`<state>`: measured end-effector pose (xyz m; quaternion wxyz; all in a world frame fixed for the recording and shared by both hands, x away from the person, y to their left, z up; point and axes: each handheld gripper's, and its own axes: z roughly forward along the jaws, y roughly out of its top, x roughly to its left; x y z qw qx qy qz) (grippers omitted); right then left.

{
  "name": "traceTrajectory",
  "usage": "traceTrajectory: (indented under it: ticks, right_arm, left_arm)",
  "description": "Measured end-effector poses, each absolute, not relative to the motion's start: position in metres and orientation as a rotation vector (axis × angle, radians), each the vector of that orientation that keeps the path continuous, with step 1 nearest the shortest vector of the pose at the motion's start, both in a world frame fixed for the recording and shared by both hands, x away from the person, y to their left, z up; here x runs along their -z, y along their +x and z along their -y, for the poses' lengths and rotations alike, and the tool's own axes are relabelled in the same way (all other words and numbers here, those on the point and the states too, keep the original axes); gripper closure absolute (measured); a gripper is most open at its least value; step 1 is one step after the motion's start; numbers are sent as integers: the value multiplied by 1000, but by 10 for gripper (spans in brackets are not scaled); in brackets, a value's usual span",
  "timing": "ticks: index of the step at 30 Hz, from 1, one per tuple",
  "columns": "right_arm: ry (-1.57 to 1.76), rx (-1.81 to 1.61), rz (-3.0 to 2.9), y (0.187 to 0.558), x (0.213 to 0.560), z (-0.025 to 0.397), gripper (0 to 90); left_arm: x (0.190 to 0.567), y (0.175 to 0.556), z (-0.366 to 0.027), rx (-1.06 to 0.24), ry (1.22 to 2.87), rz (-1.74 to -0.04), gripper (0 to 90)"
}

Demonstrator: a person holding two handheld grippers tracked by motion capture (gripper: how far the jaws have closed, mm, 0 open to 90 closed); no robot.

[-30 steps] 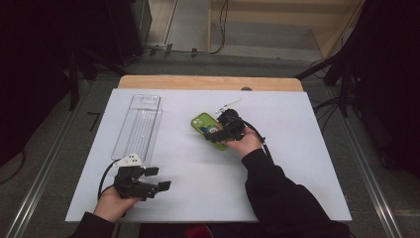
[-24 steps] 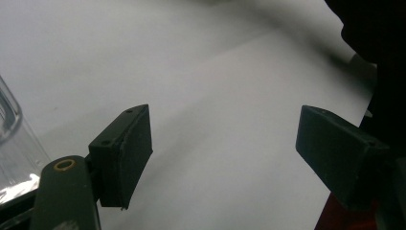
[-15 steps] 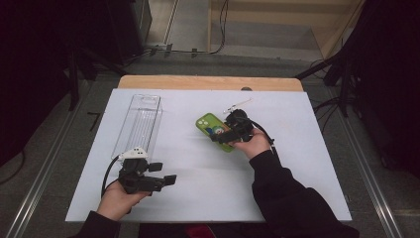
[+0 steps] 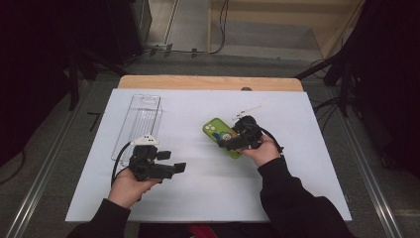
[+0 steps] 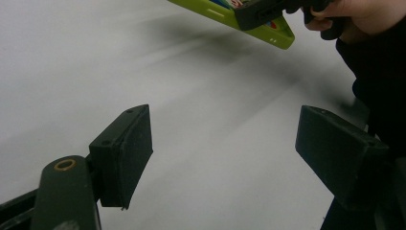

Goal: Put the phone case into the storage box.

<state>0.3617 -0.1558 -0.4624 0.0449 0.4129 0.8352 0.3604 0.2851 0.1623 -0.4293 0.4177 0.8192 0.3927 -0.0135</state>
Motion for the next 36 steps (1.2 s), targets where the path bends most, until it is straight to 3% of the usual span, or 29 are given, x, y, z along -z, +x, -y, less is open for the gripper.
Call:
traceTrajectory:
  ticks: [36]
  right_arm:
    - [1445, -1174, -2393, 301, 478, 158, 141]
  left_arm:
    - [440, 322, -117, 60, 2008, -1001, 211]
